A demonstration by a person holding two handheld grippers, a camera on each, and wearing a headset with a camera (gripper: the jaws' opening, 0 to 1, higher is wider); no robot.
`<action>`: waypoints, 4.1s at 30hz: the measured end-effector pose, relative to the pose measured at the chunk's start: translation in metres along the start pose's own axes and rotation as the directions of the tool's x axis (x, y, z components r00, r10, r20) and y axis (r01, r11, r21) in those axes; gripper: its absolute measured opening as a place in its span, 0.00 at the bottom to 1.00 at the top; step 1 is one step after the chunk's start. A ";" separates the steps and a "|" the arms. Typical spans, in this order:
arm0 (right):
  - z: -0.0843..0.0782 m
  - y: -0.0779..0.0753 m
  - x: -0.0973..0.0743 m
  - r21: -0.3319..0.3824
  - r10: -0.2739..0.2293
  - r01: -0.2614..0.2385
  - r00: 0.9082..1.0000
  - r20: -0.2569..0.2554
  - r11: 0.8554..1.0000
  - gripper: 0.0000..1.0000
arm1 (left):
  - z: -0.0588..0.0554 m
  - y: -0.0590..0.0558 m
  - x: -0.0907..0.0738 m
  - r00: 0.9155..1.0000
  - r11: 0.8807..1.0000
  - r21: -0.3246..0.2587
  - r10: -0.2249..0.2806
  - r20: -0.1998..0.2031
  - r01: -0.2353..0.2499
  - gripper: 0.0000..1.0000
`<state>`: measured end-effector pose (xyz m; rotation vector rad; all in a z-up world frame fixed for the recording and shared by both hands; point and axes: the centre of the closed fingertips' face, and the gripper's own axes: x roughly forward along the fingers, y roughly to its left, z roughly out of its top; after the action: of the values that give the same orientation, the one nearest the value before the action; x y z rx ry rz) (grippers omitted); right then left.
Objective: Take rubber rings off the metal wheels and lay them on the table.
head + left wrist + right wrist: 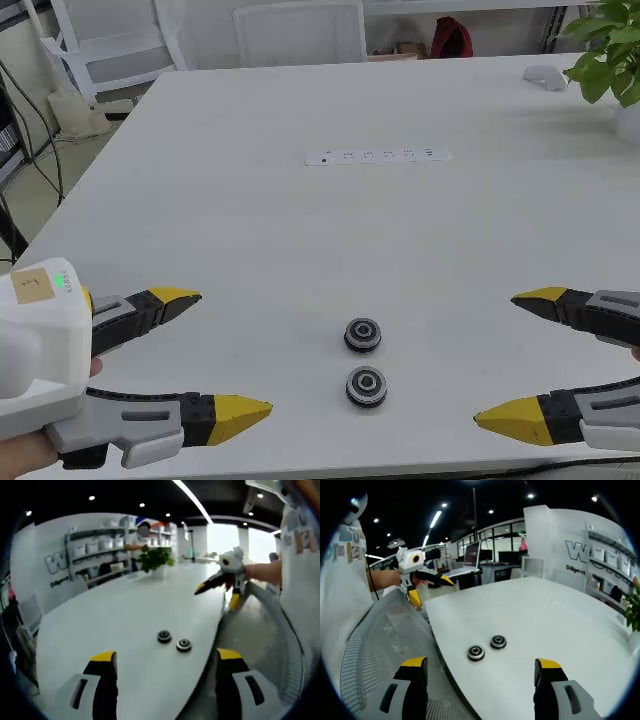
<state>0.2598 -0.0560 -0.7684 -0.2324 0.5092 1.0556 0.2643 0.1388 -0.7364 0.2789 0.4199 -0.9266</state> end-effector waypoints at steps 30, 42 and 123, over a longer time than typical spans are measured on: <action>-0.002 -0.007 0.003 -0.016 0.003 -0.004 1.000 -0.022 1.000 0.89 | 0.001 0.006 0.002 1.000 1.000 -0.002 0.007 -0.007 -0.007 0.82; -0.004 -0.010 0.005 -0.013 0.007 -0.007 1.000 -0.023 1.000 0.89 | 0.002 0.011 0.005 1.000 1.000 0.004 0.010 -0.010 -0.010 0.82; -0.011 -0.027 0.070 -0.126 0.130 -0.140 0.988 -0.086 0.982 0.67 | -0.006 0.011 0.062 0.991 0.990 0.069 -0.115 -0.071 0.120 0.72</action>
<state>0.3072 -0.0199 -0.8150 -0.3607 0.5309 1.2180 0.3050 0.1034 -0.7696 0.3562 0.4688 -1.0517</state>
